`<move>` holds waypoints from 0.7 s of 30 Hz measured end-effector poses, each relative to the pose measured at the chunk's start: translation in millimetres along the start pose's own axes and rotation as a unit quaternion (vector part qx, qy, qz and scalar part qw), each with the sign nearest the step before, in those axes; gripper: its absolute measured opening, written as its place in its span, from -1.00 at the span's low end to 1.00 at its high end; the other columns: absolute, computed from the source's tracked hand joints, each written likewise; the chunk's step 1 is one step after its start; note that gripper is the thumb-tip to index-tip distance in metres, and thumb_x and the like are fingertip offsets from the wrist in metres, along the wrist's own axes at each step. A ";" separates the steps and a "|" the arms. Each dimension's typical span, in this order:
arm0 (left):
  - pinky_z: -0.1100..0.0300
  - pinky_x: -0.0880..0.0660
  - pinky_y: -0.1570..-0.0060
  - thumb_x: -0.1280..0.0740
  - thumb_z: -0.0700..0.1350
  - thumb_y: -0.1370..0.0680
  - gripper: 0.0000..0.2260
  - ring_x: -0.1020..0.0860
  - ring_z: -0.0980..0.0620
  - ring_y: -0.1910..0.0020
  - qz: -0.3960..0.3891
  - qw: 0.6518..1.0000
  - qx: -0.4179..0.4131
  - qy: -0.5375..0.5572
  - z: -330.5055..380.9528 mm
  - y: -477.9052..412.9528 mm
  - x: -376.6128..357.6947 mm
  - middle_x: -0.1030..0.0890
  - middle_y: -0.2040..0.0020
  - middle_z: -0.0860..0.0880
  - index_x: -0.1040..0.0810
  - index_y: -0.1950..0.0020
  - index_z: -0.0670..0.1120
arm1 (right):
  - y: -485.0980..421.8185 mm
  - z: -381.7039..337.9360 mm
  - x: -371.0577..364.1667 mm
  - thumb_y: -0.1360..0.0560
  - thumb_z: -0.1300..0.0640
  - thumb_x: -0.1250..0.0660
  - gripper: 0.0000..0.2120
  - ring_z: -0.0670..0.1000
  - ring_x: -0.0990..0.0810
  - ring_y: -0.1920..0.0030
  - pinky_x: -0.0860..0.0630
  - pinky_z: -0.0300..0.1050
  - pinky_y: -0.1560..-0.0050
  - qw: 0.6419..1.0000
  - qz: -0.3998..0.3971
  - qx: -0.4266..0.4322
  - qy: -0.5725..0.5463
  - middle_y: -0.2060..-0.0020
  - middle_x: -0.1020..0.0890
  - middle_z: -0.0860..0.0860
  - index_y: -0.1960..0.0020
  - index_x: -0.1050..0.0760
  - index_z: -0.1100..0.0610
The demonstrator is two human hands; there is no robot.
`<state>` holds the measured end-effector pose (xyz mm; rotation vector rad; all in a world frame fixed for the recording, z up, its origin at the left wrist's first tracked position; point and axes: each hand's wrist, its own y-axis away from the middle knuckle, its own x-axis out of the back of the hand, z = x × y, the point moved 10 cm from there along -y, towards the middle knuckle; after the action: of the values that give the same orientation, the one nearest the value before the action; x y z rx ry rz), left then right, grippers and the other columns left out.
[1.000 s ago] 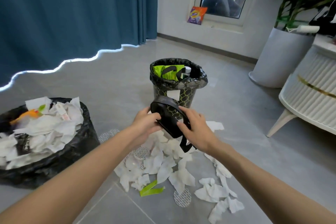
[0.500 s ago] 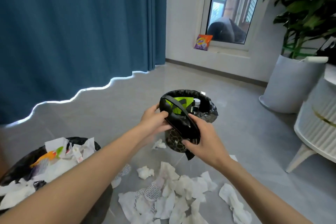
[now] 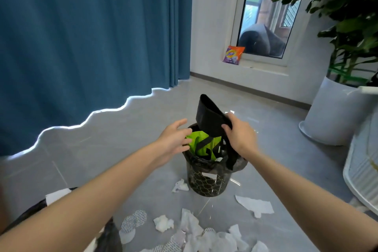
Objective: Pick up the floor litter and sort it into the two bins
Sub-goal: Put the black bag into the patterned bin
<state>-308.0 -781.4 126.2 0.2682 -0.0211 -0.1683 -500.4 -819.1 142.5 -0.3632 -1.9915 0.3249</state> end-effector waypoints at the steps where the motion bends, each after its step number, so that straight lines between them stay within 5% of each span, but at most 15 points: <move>1: 0.06 -0.45 -0.23 -0.19 -0.22 -0.61 -0.57 -0.48 -0.12 -0.24 0.009 1.000 0.003 -0.005 1.1 0.1 4.3 -0.42 -0.29 -0.09 -0.24 -0.47 -0.02 | -10.8 -0.2 -1.5 -0.58 0.10 -0.19 -0.76 0.16 -0.59 0.03 -0.51 -0.01 0.14 1.000 -0.013 0.008 0.013 0.05 -0.64 0.06 -0.24 -0.41 0.02; 6: 0.11 -0.46 -0.11 -0.16 -0.24 -0.62 -0.63 -0.50 -0.07 -0.08 0.041 0.999 0.008 -0.006 9.3 1.1 16.6 -0.44 -0.11 -0.04 -0.31 -0.42 -0.05 | -46.8 2.1 -28.7 -0.52 0.22 -0.21 -0.74 0.19 -0.56 -0.08 -0.46 -0.07 0.13 0.986 -0.123 0.005 0.112 -0.01 -0.63 0.10 -0.16 -0.52 0.04; 14: 0.08 -0.49 -0.10 -0.18 -0.24 -0.61 -0.67 -0.53 -0.07 -0.09 0.057 0.997 0.054 0.007 -26.7 -0.3 18.5 -0.47 -0.18 -0.05 -0.38 -0.37 -0.03 | -50.8 8.7 -87.8 -0.53 0.27 -0.12 -0.63 0.17 -0.32 -0.34 -0.42 0.00 -0.03 0.955 -0.214 0.013 0.204 -0.18 -0.54 0.14 -0.30 -0.44 0.09; 21: 0.09 -0.51 -0.01 -0.25 -0.21 -0.59 -0.68 -0.53 -0.04 -0.08 0.082 0.994 0.076 0.018 -65.2 -5.1 36.3 -0.51 -0.23 -0.07 -0.41 -0.33 -0.02 | -27.9 27.8 -137.1 -0.55 0.29 -0.15 -0.71 0.18 -0.36 -0.29 -0.37 0.03 -0.17 0.928 -0.280 0.027 0.242 -0.21 -0.50 0.17 -0.25 -0.44 0.21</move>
<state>-270.2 -775.2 61.9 0.4192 -0.0205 0.0017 -471.6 -900.3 28.8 0.1621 -1.5084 -0.0748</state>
